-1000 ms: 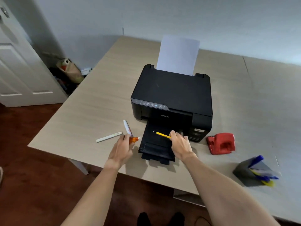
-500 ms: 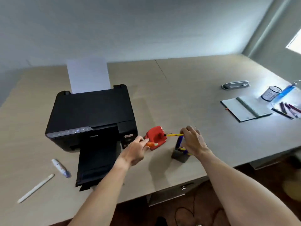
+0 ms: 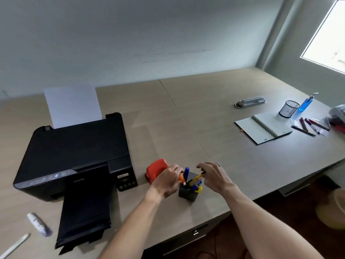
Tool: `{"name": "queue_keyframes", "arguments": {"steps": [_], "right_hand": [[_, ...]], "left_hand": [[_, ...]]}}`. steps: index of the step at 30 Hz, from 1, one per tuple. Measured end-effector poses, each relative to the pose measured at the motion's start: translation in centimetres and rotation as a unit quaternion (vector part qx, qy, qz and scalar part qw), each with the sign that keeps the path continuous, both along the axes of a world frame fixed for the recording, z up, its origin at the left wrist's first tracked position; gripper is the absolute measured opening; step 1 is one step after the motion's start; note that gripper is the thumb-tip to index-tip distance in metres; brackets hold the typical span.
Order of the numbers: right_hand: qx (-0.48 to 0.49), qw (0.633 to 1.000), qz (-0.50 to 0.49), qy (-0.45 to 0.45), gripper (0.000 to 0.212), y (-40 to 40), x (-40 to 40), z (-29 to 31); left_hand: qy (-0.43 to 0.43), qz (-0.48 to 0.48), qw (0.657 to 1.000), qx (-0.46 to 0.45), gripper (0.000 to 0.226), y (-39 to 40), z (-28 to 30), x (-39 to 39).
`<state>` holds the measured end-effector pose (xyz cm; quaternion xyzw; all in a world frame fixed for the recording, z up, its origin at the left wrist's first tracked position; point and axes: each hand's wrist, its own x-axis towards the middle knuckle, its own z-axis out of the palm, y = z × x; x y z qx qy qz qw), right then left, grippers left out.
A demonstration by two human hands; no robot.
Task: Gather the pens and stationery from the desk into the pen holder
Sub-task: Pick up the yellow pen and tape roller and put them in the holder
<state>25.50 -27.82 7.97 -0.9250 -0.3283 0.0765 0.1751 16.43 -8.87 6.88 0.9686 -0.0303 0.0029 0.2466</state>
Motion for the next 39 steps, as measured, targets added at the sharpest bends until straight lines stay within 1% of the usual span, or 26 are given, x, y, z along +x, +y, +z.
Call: {"name": "queue_keyframes", "arguments": {"steps": [3,5,9,10,13,16,20,22,27,30,33,35,37,39], "right_hand": [[0.014,0.998,-0.007,0.054,0.048,0.1,0.5,-0.4],[0.025,0.997,-0.011,0.078,0.044,-0.2,1.1,-0.6],[0.081,0.995,-0.021,0.052,0.016,-0.5,2.0,-0.7],[0.096,0.994,-0.025,0.038,0.013,-0.5,2.1,-0.8],[0.111,0.994,-0.024,0.004,0.015,-0.2,2.8,-0.6],[0.086,0.996,-0.016,-0.003,0.015,0.6,3.2,-0.2],[0.046,0.999,-0.007,0.003,0.019,2.4,2.8,-0.5],[0.031,0.999,-0.004,0.006,0.02,3.7,2.0,-0.7],[-0.006,1.0,0.003,-0.004,0.014,8.1,-2.4,-1.5],[-0.042,0.998,0.04,-0.002,0.015,12.2,-6.3,-2.7],[-0.049,0.994,0.097,0.012,0.018,18.0,-11.2,-4.3],[-0.05,0.986,0.155,0.034,0.023,22.4,-14.9,-5.1],[-0.049,0.977,0.205,0.042,0.025,27.0,-18.5,-5.6],[-0.037,0.975,0.215,0.042,0.023,31.7,-21.7,-5.7]], "left_hand": [[0.016,-0.011,1.0,0.022,0.039,-0.1,-0.4,0.6],[0.029,-0.01,0.999,0.019,0.038,-0.3,-0.6,0.9],[0.045,-0.007,0.999,0.01,0.041,-0.7,-1.1,1.0],[0.045,-0.007,0.999,0.005,0.042,-0.8,-1.3,1.0],[0.037,-0.009,0.999,-0.009,0.04,-0.4,-1.8,0.7],[0.022,0.001,0.999,-0.025,0.036,0.9,-2.2,-0.1],[0.002,0.059,0.998,-0.031,0.017,3.5,-2.8,-2.1],[0.014,0.097,0.995,-0.024,0.019,5.3,-3.1,-3.7],[0.064,0.171,0.983,0.004,0.029,10.0,-3.4,-9.4],[0.092,0.21,0.973,0.021,0.032,13.3,-3.8,-14.3],[0.1,0.278,0.955,0.004,0.032,17.5,-4.7,-20.3],[0.091,0.351,0.932,-0.021,0.038,20.1,-5.2,-24.7],[0.065,0.427,0.9,-0.06,0.044,22.9,-5.8,-28.9],[0.042,0.514,0.853,-0.083,0.042,25.7,-6.7,-32.6]]}}
